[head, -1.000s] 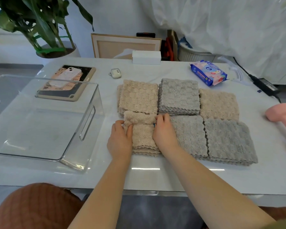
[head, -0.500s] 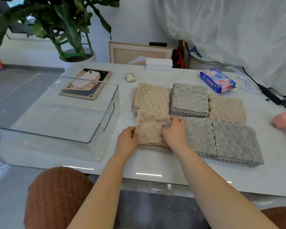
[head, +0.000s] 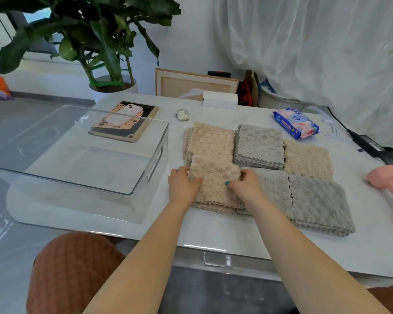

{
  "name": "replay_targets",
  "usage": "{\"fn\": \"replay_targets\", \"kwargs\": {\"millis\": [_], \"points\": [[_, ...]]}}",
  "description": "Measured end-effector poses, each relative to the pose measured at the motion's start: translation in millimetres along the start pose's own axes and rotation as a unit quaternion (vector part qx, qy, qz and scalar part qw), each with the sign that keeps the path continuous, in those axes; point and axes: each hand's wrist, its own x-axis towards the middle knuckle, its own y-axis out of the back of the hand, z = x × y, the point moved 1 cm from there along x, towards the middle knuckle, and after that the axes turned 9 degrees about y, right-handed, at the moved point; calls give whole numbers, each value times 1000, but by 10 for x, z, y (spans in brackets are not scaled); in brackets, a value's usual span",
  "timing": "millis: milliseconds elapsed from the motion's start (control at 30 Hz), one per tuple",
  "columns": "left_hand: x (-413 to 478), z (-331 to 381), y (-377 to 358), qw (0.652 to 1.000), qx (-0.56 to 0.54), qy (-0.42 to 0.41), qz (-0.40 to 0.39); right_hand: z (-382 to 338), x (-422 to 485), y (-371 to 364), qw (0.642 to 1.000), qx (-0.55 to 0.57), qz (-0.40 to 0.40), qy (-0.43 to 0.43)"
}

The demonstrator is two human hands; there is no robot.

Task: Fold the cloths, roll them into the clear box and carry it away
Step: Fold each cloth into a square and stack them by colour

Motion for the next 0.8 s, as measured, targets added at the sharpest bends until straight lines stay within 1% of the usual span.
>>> {"fn": "replay_targets", "kwargs": {"millis": [67,133,233,300,400,467,533,600,667,733,800], "points": [[20,-40,-12,997,-24,52,-45,14,-16,-17,996,-81,3,37],[45,-86,-16,992,-26,82,-97,20,-59,7,988,-139,-5,73],[92,-61,-14,989,-28,94,-109,66,-72,84,976,-190,-22,107],[144,30,-14,994,-30,80,-74,81,-49,163,980,-169,-4,109],[191,268,-10,999,-41,4,-3,51,6,346,987,-124,42,98],[247,419,-1,999,-38,-28,21,15,47,470,988,-98,67,98],[391,545,-32,999,-21,-28,23,-26,121,579,990,-60,79,100],[577,629,-77,1000,9,-5,9,-108,220,621,991,-37,63,110],[742,671,-114,999,29,20,-17,-225,335,559,992,-28,17,124],[835,680,-126,998,28,41,-38,-345,440,421,991,-25,-25,133],[950,656,-124,997,27,60,-42,-439,561,256,990,-30,-54,130]]}}
